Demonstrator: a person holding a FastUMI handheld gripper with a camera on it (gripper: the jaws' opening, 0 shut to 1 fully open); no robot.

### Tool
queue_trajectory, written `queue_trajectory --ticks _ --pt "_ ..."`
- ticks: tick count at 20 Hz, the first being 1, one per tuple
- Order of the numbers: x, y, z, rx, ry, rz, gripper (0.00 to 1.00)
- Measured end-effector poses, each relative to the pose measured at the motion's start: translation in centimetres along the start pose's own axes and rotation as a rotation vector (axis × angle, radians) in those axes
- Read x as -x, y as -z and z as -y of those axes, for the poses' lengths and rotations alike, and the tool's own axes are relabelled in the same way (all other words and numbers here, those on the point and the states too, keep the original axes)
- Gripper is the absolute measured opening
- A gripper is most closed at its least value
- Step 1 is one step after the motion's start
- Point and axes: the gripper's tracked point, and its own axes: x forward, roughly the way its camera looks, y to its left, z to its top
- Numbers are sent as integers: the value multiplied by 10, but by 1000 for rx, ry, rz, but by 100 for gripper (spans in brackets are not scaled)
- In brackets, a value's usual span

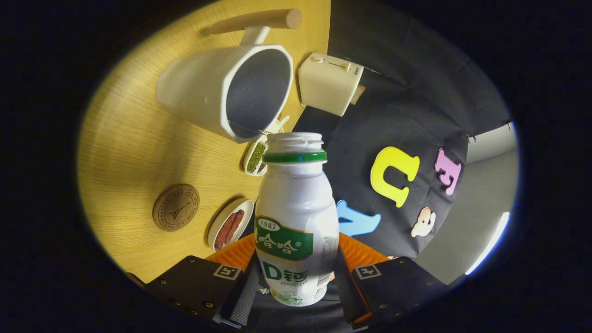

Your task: Take the bottle from table, then pour the juice into the cup, finally place the bottle on the coaster

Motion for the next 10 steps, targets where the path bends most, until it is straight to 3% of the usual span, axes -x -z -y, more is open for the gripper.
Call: queue_trajectory --ticks 10 --pt "-2 -5 -6 -15 -3 6 74"
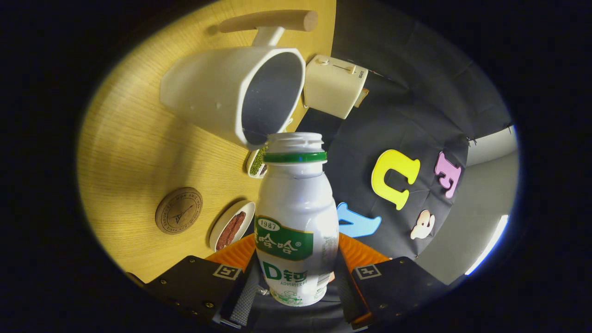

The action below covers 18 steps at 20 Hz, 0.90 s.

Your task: Take the bottle from table, then pour the juice into the cup, finally place the bottle on the coaster

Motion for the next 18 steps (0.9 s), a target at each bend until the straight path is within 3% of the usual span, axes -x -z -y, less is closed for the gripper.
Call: queue_trajectory --ticks 9,13,18 --pt "1 -6 -29 -274 -150 12 74" --pt "4 -7 -34 -445 -177 26 74" --pt "7 3 -28 -629 -148 23 74"
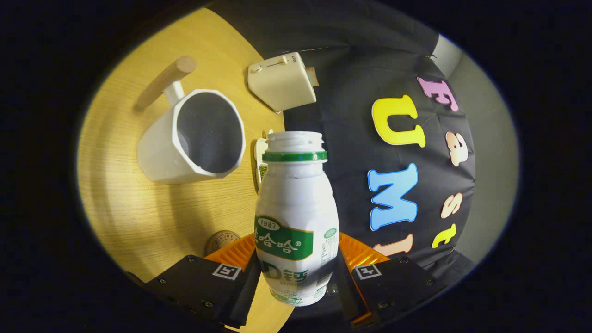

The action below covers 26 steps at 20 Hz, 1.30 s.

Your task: Take the bottle from table, then pour the juice into the cup, finally place the bottle on the coaster

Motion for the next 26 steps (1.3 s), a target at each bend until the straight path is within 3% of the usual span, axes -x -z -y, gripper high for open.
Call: queue_trajectory --ticks 11,15,26 --pt "10 21 13 -591 48 72 74" --pt "5 26 4 -808 9 97 74" --pt "-15 31 -10 -1181 -101 147 74"
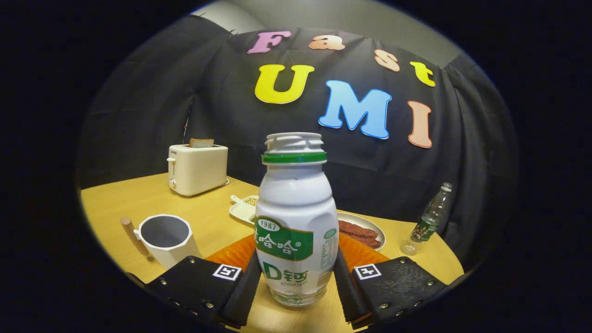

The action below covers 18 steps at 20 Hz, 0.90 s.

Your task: Take the bottle from table, then pour the juice into the cup, finally place the bottle on the coaster

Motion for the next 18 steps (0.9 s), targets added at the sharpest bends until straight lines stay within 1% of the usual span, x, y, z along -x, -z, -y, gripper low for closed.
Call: queue_trajectory --ticks 2,4,9,15,18 --pt "-6 2 3 -53 -10 -1 74" --pt "-12 4 6 -78 -6 0 74" --pt "-26 16 14 -50 14 -18 74" --pt "-38 30 15 -60 10 -39 74" --pt "-38 30 19 -76 18 -21 74"
